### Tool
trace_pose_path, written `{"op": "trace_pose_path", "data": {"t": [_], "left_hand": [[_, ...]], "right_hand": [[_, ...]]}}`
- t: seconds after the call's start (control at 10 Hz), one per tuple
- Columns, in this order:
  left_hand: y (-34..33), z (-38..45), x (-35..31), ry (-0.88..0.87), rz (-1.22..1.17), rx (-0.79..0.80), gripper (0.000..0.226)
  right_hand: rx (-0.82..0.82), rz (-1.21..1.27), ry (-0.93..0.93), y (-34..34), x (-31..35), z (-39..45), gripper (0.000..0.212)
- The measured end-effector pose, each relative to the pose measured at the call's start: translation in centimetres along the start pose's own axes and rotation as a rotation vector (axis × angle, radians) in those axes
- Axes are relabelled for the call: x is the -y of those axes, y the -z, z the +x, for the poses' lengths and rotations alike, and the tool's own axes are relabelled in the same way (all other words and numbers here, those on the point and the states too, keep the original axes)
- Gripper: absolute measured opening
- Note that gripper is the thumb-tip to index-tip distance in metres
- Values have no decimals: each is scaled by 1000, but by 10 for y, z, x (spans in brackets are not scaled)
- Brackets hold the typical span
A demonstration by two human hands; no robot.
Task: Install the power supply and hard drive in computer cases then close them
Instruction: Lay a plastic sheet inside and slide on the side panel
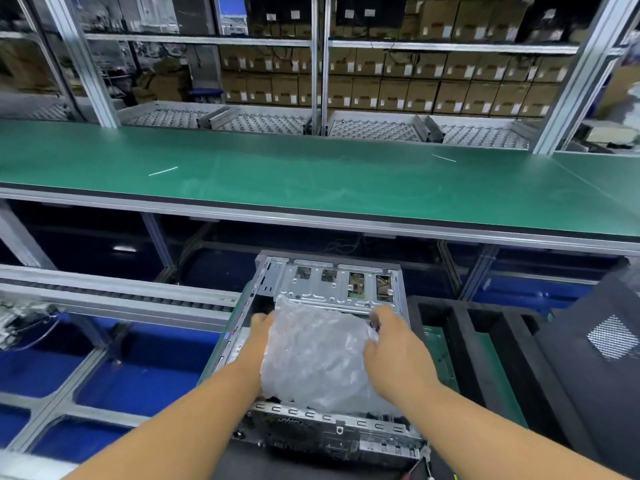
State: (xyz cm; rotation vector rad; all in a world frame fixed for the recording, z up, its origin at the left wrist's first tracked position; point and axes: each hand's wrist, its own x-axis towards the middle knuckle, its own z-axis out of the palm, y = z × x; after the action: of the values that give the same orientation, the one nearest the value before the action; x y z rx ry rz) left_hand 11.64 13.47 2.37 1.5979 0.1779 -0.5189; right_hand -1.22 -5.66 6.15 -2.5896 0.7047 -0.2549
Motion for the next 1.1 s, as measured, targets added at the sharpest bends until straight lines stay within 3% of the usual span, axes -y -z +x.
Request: {"op": "trace_pose_path", "data": {"t": [0.1, 0.2, 0.3, 0.4, 0.5, 0.6, 0.7, 0.8, 0.9, 1.0, 1.1], "left_hand": [[-7, 13, -6, -79, 18, -125, 41], [-13, 30, -1, -149, 458, -120, 42], [-17, 29, 3, -307, 832, -15, 39], [-6, 20, -12, -465, 1081, -38, 28], [10, 15, -25, -622, 826, -228, 34], [-6, -9, -12, -890, 975, 269, 54], [-26, -9, 19, -530, 1425, 577, 65], [-36, 3, 27, -358, 1549, 526, 68], [-42, 12, 29, -318, 1615, 512, 73], [-46, 18, 25, -331, 1703, 538, 77], [-51, 21, 13, -429, 1806, 593, 78]], "right_hand": [[-279, -250, 261, -6, 0, -11, 47], [-260, -233, 589, -18, 1, -30, 37], [198, -273, 489, -35, -4, -31, 46], [521, -238, 285, -45, -9, -21, 53], [651, -292, 257, -53, -8, -14, 52], [709, -288, 173, -61, -1, -12, 53], [679, -311, 116, -62, -1, -12, 62], [604, -284, 96, -65, -7, -16, 59], [488, -169, 31, -65, -12, -15, 57], [553, -94, -19, -57, -13, -12, 77], [637, -187, 23, -47, -10, -12, 78]]}}
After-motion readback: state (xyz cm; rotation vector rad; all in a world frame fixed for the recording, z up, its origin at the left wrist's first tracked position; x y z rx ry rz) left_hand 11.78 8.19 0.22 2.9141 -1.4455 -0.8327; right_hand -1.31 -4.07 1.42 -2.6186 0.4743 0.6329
